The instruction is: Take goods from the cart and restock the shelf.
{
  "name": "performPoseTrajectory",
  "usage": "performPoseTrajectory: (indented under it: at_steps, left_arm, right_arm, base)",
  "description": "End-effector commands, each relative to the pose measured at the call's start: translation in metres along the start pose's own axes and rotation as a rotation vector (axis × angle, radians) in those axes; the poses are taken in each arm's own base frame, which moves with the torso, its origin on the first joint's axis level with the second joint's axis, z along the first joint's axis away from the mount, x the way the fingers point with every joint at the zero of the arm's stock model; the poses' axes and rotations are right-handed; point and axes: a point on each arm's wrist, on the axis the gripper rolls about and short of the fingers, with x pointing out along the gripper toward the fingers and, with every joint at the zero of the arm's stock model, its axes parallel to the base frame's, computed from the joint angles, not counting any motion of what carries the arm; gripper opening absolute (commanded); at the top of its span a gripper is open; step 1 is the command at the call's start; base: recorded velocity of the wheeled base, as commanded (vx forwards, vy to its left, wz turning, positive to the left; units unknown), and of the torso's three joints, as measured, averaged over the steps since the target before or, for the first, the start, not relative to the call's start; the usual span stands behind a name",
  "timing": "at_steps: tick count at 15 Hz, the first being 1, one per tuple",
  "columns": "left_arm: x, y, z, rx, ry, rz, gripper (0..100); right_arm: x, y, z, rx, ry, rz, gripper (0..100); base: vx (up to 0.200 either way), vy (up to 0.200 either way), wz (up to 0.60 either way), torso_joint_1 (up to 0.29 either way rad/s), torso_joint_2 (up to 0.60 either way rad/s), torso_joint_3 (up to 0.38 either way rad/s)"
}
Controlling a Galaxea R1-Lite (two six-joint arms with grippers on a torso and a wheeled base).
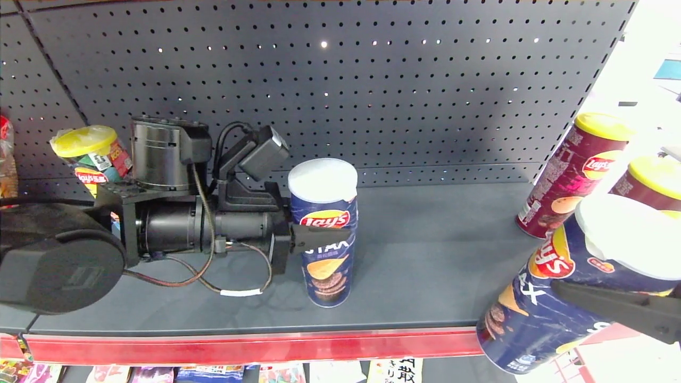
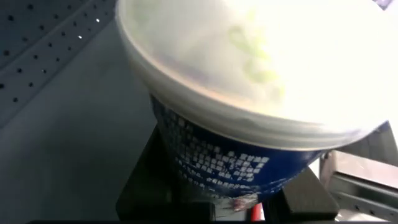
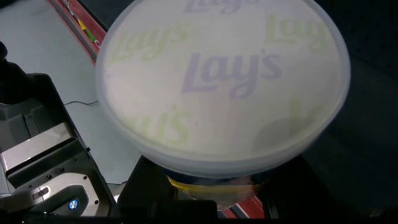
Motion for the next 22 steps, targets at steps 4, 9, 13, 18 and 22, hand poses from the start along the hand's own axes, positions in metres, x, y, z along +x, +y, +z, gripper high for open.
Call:
performPoseTrajectory:
  at_steps: [4, 9, 13, 18, 22]
  left_arm:
    - [-0.006, -0.012, 0.001, 0.005, -0.005, -0.017, 0]
    - [-0.006, -0.015, -0.003, -0.001, 0.004, -0.022, 0]
    - [-0.006, -0.021, 0.0, 0.007, -0.003, -0.037, 0]
    - [-0.004, -0.024, -0.004, -0.001, 0.01, -0.049, 0]
    - [-0.005, -0.024, -0.006, -0.006, 0.016, -0.05, 0]
  right_arm:
    - [0.0, 0.0, 0.0, -0.001, -0.001, -0.001, 0]
    - [0.0, 0.0, 0.0, 0.0, 0.0, 0.001, 0]
    - [0.0, 0.0, 0.0, -0.001, -0.002, 0.0, 0]
    - [0.0, 0.0, 0.0, -0.001, -0.002, 0.0, 0]
    - [0.0, 0.0, 0.0, 0.0, 0.0, 0.001, 0]
  base:
    - [0.0, 0.0, 0.0, 0.0, 0.0, 0.0]
    - [0.0, 0.0, 0.0, 0.0, 0.0, 0.0]
    - [0.0, 0.0, 0.0, 0.0, 0.0, 0.0]
    - [0.0, 0.0, 0.0, 0.0, 0.0, 0.0]
    - [0.0, 0.0, 0.0, 0.0, 0.0, 0.0]
